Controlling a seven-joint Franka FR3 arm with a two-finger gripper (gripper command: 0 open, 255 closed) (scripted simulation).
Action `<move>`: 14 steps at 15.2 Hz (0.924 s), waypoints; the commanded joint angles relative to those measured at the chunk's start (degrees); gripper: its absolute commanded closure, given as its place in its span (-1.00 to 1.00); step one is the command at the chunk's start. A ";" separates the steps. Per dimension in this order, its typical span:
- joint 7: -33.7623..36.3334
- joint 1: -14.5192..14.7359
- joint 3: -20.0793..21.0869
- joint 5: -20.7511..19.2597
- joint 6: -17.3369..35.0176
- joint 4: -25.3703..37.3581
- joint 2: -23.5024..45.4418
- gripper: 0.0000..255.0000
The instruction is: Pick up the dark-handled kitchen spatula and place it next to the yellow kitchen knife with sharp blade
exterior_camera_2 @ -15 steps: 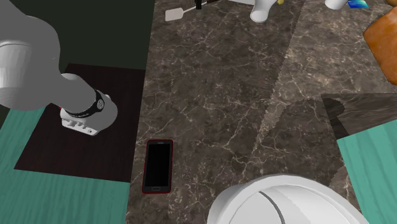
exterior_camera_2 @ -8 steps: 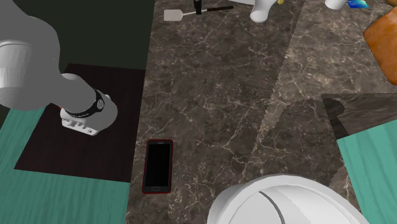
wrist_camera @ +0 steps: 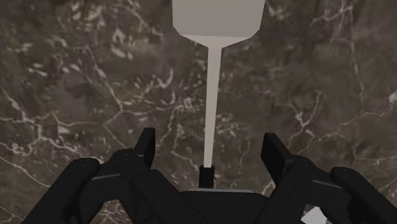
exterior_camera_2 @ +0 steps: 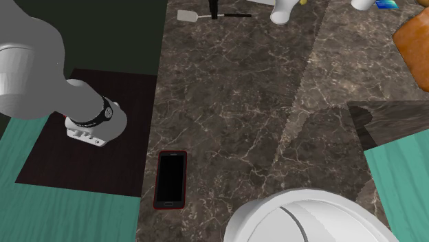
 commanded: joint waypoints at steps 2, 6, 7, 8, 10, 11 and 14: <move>0.00 0.00 0.00 0.00 0.00 0.00 0.00 -1.00; -2.45 -0.58 0.76 3.60 -6.38 2.64 -4.56 -1.00; -2.45 -0.56 0.74 3.60 -6.38 2.64 -4.56 -1.00; -2.45 -0.56 0.73 3.60 -6.38 2.64 -4.57 -1.00; -2.45 -0.55 0.73 3.60 -6.38 2.64 -4.57 -1.00; -2.45 -0.55 0.73 3.60 -6.38 2.64 -4.57 -1.00; -2.45 -0.55 0.72 3.60 -6.38 2.64 -4.57 -1.00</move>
